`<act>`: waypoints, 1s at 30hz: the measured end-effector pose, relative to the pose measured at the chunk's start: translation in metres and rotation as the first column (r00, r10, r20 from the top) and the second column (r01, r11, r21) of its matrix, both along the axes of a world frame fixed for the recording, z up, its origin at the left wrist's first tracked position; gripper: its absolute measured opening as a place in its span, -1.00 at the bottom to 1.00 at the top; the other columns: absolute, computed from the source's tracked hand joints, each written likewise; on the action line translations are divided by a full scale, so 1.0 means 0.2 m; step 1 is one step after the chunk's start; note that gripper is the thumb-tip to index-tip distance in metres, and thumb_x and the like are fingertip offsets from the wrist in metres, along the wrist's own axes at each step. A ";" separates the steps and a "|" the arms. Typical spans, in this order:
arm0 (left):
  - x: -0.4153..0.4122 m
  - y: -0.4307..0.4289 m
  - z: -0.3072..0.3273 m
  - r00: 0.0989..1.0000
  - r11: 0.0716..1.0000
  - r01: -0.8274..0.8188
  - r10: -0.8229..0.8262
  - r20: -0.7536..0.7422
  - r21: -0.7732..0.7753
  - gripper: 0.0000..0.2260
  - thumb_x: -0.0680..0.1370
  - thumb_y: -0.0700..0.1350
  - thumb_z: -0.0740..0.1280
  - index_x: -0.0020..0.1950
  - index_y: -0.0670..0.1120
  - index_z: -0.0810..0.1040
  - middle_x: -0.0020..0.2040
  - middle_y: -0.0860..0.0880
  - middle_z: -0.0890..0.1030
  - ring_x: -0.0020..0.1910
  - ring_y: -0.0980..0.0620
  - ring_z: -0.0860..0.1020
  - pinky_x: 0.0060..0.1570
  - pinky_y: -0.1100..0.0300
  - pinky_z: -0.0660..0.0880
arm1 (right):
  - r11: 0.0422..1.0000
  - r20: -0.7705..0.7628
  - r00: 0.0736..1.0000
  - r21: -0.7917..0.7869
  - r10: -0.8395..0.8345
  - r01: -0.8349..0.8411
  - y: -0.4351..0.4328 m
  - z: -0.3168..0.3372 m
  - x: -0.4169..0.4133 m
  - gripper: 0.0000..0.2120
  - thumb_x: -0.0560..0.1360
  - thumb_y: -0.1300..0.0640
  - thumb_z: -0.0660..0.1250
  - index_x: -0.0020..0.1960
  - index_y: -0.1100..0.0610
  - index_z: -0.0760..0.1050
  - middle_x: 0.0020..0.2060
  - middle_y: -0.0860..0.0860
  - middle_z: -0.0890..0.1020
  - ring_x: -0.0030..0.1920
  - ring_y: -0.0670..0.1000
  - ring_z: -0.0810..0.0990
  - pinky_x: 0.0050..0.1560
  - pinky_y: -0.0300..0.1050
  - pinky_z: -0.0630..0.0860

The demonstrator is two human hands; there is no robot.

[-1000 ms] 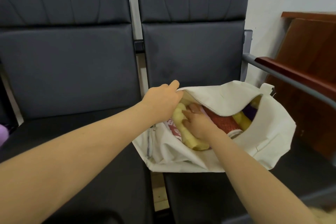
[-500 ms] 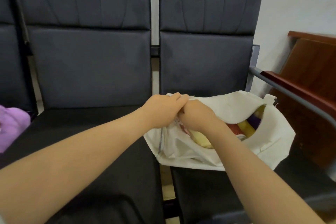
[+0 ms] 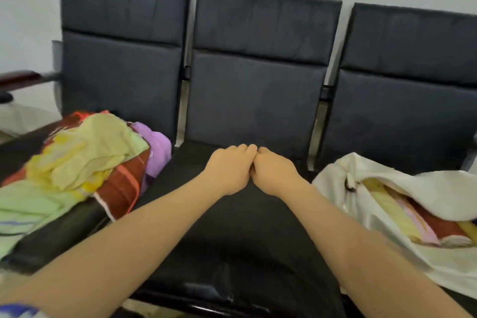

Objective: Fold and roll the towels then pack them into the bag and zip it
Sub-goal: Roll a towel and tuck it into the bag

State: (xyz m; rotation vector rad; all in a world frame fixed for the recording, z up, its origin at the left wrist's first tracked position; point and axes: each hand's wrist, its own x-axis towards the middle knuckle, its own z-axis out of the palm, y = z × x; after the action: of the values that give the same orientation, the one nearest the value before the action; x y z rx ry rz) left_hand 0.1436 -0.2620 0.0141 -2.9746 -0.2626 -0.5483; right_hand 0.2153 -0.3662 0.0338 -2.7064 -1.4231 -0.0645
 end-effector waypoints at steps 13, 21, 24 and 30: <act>-0.78 1.24 -0.37 0.637 0.637 -0.770 0.770 -0.025 -0.014 -0.47 0.61 -0.05 0.13 0.54 -0.13 0.05 0.50 -0.19 0.19 0.33 -0.22 0.37 0.10 -0.05 0.45 | 0.951 -0.246 0.931 -0.087 0.268 -0.297 0.89 -0.29 -0.54 -0.62 0.58 0.04 0.18 0.37 0.09 0.33 0.20 0.07 0.45 0.16 0.11 0.50 0.11 0.05 0.49; -0.87 1.44 -0.49 0.646 0.649 -0.761 0.758 -0.096 0.005 -0.67 0.61 -0.20 0.08 0.38 -0.13 0.29 0.13 -0.09 0.50 0.05 -0.11 0.54 -0.14 0.07 0.45 | 0.944 -0.292 0.920 -0.125 0.260 -0.307 0.91 -0.43 -0.56 -0.67 0.58 0.01 0.19 0.33 0.05 0.37 0.18 0.01 0.47 0.14 0.06 0.51 0.13 0.03 0.50; -0.83 1.43 -0.45 0.639 0.646 -0.744 0.762 0.101 -0.168 -0.80 0.61 -0.14 0.11 0.12 -0.16 0.47 0.02 -0.14 0.51 0.00 -0.18 0.50 -0.06 -0.02 0.40 | 0.955 -0.307 0.925 -0.119 0.225 -0.272 0.88 -0.43 -0.52 -0.68 0.58 0.00 0.22 0.31 0.03 0.39 0.16 -0.03 0.47 0.10 0.01 0.52 0.11 -0.02 0.52; -0.58 1.14 -0.06 0.577 0.605 -0.090 0.679 0.454 -0.791 -0.76 0.62 -0.23 0.08 -0.26 -0.14 0.31 -0.28 -0.07 0.42 -0.17 -0.14 0.38 -0.16 0.12 0.21 | 0.977 -0.421 0.884 0.144 0.205 -0.159 0.87 -0.39 -0.46 -0.71 0.56 -0.02 0.28 0.25 0.03 0.43 0.09 -0.03 0.54 0.03 -0.04 0.55 0.05 -0.11 0.52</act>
State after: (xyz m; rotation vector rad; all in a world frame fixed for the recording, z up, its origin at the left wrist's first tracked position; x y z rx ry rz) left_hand 0.0270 -0.0344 0.0023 -2.8530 -1.5611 -1.9323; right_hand 0.1232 -0.1918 -0.0435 -2.2898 -1.4689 0.4363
